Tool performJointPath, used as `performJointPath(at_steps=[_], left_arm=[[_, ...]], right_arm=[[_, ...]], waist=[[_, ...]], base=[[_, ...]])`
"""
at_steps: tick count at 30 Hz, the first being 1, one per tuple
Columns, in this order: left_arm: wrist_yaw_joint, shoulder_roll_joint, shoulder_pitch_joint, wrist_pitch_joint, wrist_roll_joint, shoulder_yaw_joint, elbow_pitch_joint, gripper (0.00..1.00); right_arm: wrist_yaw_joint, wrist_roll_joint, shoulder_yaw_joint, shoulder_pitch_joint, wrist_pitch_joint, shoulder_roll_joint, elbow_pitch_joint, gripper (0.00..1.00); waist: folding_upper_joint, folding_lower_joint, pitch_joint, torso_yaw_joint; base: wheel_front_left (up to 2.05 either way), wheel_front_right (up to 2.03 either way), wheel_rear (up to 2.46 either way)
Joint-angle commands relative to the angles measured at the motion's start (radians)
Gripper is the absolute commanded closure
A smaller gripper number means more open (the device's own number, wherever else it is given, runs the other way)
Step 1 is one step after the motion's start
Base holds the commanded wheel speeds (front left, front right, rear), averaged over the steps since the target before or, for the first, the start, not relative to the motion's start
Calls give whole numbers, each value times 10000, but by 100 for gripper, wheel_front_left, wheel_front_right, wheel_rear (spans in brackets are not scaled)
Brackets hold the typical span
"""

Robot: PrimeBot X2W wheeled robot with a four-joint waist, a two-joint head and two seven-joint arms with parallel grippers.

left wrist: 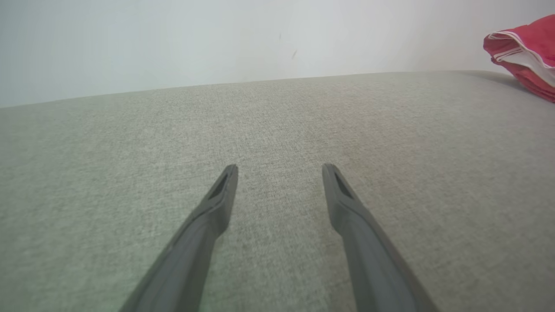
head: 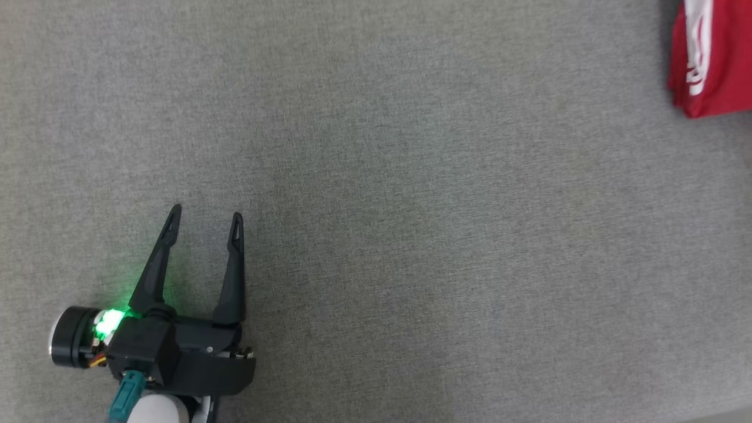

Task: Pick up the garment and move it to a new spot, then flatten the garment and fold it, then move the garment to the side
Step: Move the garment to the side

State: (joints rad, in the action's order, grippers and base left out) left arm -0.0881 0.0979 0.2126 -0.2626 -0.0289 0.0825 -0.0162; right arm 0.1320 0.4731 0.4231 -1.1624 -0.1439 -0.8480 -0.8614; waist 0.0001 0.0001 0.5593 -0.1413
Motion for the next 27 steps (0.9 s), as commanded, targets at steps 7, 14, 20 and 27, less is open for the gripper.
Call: performJointPath(at_steps=[7,14,20,27], left_arm=[[7,90,214,-29,80,7,-152,0],[77,62,287,-29,30,33,-77,0],[162,-55,-63,-29,-200,-70,55,0],[299,-128,-800,-29,-506,-477,129,0]], right_arm=[[-28,-906,265,-610,286,82,-1332,0],[-28,-1430,83,-1450,1645,425,-1847,0],[-28,-1078,-98,-1481,3133,1038,-1730,0],[-28,-422,5,-466,3989,1970,-733,0]], waist=[[-1,-1,386,220],[-1,-1,202,287],[-1,-1,-670,424],[-1,-1,-2083,561]], base=[[0,0,0],[0,0,0],[0,0,0],[0,0,0]])
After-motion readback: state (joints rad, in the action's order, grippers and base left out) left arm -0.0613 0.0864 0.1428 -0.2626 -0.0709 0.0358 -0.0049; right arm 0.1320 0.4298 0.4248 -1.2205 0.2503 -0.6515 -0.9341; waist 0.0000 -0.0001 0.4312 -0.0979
